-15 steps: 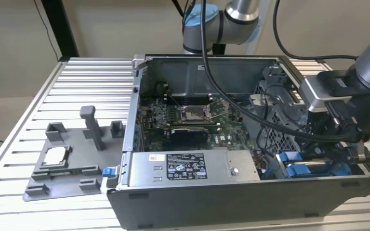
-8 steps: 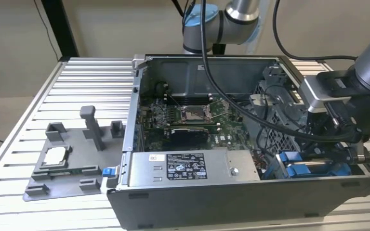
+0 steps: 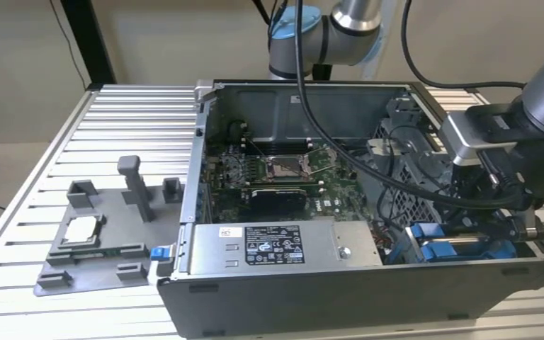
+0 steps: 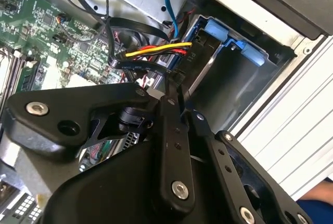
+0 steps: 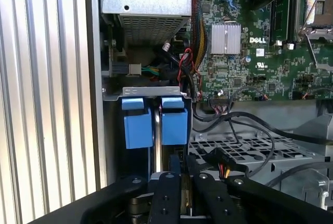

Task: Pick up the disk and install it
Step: 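Insert the second disk wire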

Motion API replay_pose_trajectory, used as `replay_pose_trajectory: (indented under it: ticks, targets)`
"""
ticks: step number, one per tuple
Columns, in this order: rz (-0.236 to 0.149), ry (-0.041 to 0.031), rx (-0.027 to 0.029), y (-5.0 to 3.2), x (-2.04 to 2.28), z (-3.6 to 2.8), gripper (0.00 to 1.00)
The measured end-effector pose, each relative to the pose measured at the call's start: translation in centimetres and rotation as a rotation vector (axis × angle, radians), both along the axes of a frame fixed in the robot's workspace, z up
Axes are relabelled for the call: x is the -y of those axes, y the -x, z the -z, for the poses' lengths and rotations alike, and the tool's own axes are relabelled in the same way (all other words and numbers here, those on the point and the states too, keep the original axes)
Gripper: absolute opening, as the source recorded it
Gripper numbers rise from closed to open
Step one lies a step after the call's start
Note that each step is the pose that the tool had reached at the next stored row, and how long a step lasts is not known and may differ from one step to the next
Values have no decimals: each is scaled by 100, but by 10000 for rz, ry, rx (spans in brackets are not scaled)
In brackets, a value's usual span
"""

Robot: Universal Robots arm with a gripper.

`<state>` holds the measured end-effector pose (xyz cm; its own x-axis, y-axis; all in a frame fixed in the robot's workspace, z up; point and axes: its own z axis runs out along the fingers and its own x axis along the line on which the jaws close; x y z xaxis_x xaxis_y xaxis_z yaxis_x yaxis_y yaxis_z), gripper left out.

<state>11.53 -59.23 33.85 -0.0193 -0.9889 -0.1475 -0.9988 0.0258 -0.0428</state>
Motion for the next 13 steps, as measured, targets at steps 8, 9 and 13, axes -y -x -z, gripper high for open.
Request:
replay_pose_trajectory:
  ticks: [8, 9, 13]
  targets:
    - [1, 4, 11, 0, 0, -8, 0]
    - [1, 4, 19, 0, 0, -8, 0]
    - [1, -17, 85, 0, 0, -10, 0]
